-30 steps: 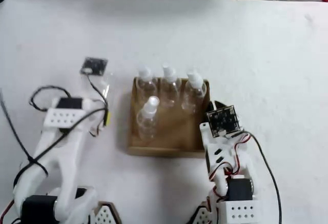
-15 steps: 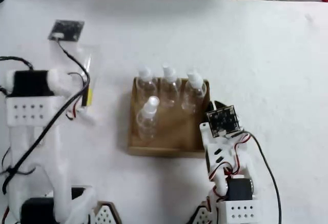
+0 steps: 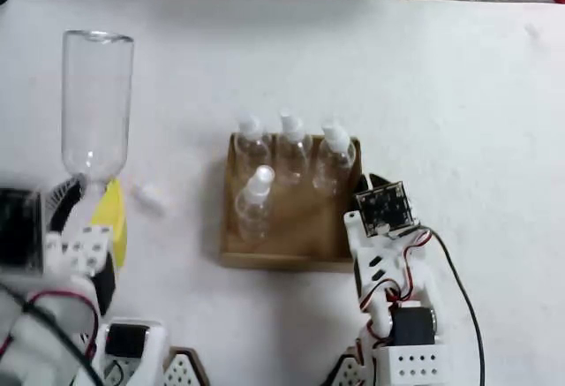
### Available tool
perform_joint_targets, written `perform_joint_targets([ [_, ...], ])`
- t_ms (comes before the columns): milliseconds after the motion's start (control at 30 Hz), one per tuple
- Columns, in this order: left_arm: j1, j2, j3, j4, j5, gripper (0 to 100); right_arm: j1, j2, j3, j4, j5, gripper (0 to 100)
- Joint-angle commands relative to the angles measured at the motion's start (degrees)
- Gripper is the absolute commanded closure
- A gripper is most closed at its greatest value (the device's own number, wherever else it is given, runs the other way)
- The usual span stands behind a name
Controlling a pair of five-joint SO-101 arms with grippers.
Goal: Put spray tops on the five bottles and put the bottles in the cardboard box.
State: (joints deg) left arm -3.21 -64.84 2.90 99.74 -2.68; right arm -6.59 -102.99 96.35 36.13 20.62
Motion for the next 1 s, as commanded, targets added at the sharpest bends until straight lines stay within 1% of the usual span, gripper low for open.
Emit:
perform_joint_targets([
  [0, 3.1, -9.5, 10.3, -9.9, 0.1, 98, 2.4, -0.3, -1.2, -0.7, -0.1, 98.1],
  [133, 5.5, -17.6, 24.6, -21.0, 0.3, 98, 3.9, -0.3, -2.1, -0.7, -0.6, 98.1],
  [233, 10.6, -24.7, 33.1, -28.5, 0.2, 98, 4.1, -0.3, -3.6, -0.7, -4.9, 98.1],
  [333, 14.8, -32.7, 37.5, -33.6, 0.0, 98, 4.1, -0.3, -7.6, -0.7, -6.9, 98.2],
  [367, 15.2, -34.9, 38.8, -34.9, -0.5, 98, 4.1, -0.3, -9.6, -0.6, -6.8, 98.2],
  [467, 15.3, -40.1, 42.6, -37.8, -6.6, 98, 3.6, -0.3, -16.7, -0.2, -6.8, 98.2],
  [567, 15.7, -40.2, 47.7, -42.0, -6.9, 98, 3.1, -0.3, -24.9, -0.2, -5.2, 98.3],
  [667, 15.8, -40.1, 52.7, -47.0, -4.7, 98, -0.7, -0.3, -33.0, 1.7, 3.0, 98.3],
  [767, 15.9, -40.1, 54.9, -48.0, -4.1, 98, -6.0, -0.3, -43.3, 5.7, 9.1, 98.3],
  [833, 17.6, -40.1, 56.1, -47.7, -4.5, 98, -11.4, -0.3, -51.0, 8.2, 9.5, 98.3],
  [967, 24.8, -40.1, 58.8, -47.6, -9.7, 98, -25.1, 0.2, -66.6, 9.9, 9.3, 98.3],
])
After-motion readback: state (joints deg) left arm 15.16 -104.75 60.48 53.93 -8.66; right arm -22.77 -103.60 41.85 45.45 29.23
